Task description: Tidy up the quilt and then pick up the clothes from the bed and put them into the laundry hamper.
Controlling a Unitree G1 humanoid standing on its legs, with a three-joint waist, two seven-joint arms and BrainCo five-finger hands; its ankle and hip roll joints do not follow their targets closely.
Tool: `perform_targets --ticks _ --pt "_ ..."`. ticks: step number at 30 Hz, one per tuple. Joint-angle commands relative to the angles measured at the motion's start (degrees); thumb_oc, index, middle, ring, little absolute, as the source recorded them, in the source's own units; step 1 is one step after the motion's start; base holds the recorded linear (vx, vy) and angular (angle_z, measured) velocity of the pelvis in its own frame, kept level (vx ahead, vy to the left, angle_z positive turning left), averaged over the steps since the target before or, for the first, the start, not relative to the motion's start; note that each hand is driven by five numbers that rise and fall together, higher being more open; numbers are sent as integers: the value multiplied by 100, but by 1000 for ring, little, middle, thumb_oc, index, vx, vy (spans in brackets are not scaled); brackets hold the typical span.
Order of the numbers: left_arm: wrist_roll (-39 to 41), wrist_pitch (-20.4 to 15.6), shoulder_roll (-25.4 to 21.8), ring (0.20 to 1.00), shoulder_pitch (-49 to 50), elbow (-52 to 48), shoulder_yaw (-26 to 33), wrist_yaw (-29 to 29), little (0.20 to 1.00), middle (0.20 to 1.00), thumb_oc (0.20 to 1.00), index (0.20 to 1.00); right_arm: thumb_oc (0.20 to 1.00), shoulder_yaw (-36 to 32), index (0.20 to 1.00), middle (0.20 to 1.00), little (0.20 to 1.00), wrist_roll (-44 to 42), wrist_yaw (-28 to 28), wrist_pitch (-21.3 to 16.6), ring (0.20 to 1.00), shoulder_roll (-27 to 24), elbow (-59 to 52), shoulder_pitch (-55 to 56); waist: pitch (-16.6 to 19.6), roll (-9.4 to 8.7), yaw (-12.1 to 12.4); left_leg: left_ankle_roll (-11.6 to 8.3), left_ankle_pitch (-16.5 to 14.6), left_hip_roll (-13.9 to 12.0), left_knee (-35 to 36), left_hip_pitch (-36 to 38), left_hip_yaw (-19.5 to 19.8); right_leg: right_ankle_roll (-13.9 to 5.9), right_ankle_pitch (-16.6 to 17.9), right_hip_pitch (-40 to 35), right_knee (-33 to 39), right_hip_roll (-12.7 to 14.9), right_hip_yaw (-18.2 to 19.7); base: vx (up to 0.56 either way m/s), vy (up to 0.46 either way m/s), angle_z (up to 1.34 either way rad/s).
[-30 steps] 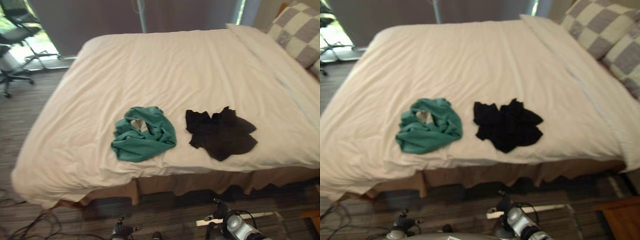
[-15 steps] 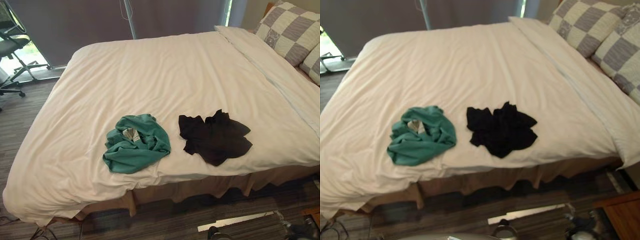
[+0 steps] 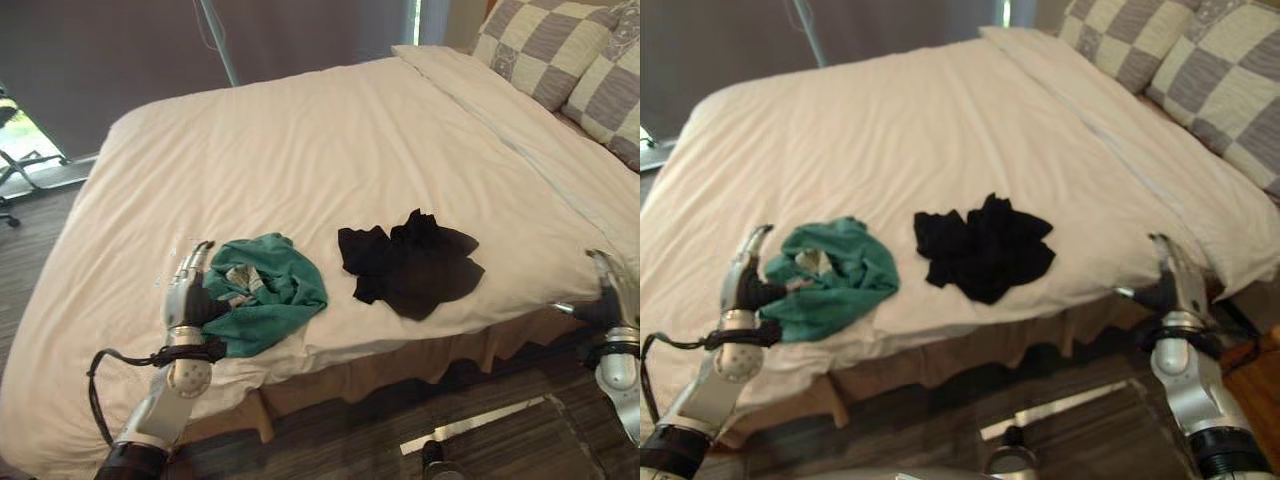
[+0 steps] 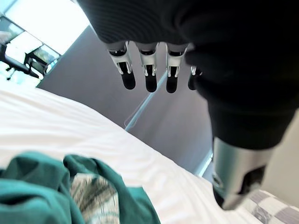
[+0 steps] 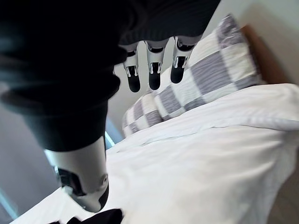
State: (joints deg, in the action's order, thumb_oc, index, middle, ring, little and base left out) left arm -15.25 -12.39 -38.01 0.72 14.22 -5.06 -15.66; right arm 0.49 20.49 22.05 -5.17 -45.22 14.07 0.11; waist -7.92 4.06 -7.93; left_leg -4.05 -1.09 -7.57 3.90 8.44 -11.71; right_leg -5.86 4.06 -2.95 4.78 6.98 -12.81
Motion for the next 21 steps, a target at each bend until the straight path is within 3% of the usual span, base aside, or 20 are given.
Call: perform_targets --ticks 1,3,6,7,13,21 --pt "398 -48 -860 1000 -76 226 799 124 1000 1000 1000 1000 1000 -5 1000 1000 1000 320 -109 -241 1000 -307 -533 -514 123 -446 106 -412 71 -273 -37 -3 -1 -511 -273 -200 -63 594 47 0 0 0" --pt "-235 208 -825 1000 214 -557 816 230 1000 1000 1000 1000 1000 -46 1000 1000 1000 481 -146 -260 1000 -430 -872 -513 -12 -474 181 -410 84 -268 -47 -111 35 -515 -269 -129 -67 597 22 -15 -12 5" --pt "-711 336 -927 1000 103 -529 836 111 1000 1000 1000 1000 1000 12 1000 1000 1000 440 -205 -253 1000 -453 -1000 -671 -141 -507 191 -418 114 -277 -71 -272 71 -525 -243 13 -93 609 17 -118 -24 8" --pt "-1006 494 -1031 1000 -202 -428 756 -16 1000 1000 1000 1000 1000 106 1000 1000 1000 422 -208 -268 1000 -569 -1061 -911 -396 -538 191 -424 167 -290 -133 -519 103 -528 -212 269 -171 611 50 -293 -22 8" --pt "-1619 877 -1421 1000 -1154 -198 555 -128 1000 1000 1000 1000 1000 181 1000 1000 1000 278 -188 -318 1000 -671 -1207 -1454 -1023 -626 205 -468 394 -419 -402 -1487 173 -501 -97 1253 -522 681 63 -230 -19 6" --pt "-1814 775 -1645 1000 -1690 -449 438 -79 1000 1000 1000 1000 1000 393 1000 1000 1000 245 -201 -457 1000 -639 -1482 -2045 -1313 -690 246 -658 722 -604 -403 -2213 126 -515 34 1997 -645 766 16 -107 -27 0"
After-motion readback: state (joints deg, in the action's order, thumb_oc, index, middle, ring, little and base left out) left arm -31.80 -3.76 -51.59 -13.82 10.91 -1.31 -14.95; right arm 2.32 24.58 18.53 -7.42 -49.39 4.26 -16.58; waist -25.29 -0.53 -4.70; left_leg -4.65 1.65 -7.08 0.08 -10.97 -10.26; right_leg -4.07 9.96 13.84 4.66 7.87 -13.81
